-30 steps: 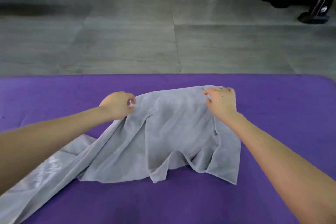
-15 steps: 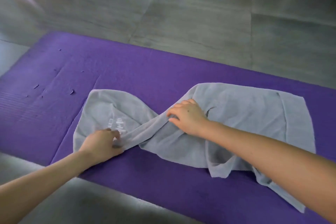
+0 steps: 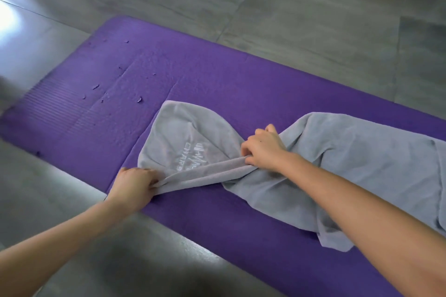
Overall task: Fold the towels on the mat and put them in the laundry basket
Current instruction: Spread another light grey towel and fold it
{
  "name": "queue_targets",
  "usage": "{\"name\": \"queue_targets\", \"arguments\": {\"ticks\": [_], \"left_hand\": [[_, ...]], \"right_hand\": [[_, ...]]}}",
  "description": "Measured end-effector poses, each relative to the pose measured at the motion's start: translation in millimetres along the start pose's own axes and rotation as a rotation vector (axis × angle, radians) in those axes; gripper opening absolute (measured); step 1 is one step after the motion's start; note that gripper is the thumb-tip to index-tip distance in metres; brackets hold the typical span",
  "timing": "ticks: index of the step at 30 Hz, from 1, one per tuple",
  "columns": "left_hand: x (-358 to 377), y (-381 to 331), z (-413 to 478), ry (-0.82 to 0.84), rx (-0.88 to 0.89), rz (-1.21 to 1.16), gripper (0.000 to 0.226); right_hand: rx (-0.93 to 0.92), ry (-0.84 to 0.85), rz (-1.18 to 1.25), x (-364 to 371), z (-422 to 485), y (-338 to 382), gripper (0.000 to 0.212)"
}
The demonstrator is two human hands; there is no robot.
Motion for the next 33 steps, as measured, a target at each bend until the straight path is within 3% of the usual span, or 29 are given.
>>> {"name": "queue_targets", "arguments": {"ticks": [2,4,7,11,13,17,20,22,25,28,31,33], "left_hand": [[-11,13,3,0.106,0.048,-0.262,0.013],[-39,23,14,0.104,0.053,-0.467,0.023],[-91,33,43,-0.116,0.005,-0.530,0.035],[-146,32,113,-0.345,-0.072,-0.688,0.013],[-168,24,164,-0.424,-0.094,-0.760,0.009],[-180,7,256,-0.589,-0.150,-0.816,0.032],[-149,7,276,-0.608,-0.298,-0.846,0.036],[-109,20,264,-0.519,-0.382,-0.752,0.037],[-40,50,229,-0.296,-0.493,-0.605,0.033],[-4,63,204,-0.123,-0.492,-0.691,0.033],[-7,65,201,-0.077,-0.435,-0.735,0.047],[-13,65,203,-0.095,-0.354,-0.654,0.040]], "right_hand": [[0.038,-0.055,0.110,-14,-8,-9,0.006],[0.088,-0.096,0.205,-34,-15,-20,0.007],[0.198,-0.130,0.393,-63,-20,-41,0.018],[0.350,-0.307,0.552,-85,0,-71,0.013],[0.447,-0.426,0.564,-93,25,-90,0.011],[0.660,-0.612,0.505,-99,81,-129,0.009],[0.781,-0.560,0.392,-81,90,-134,0.034],[0.714,-0.470,0.295,-63,81,-116,0.035],[0.433,-0.476,0.233,-35,54,-66,0.025],[0.165,-0.462,0.143,-6,24,-6,0.037],[0.059,-0.253,-0.018,23,4,41,0.040],[0.043,-0.171,-0.111,35,-3,58,0.041]]}}
Point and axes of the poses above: each hand's wrist, its own z-axis towards the middle knuckle, its own x-axis out of the palm, y = z × x, the point moved 2 cm from there along z, towards the middle knuckle, and after that the axes turned 9 degrees about -y, right-handed, at the moved point
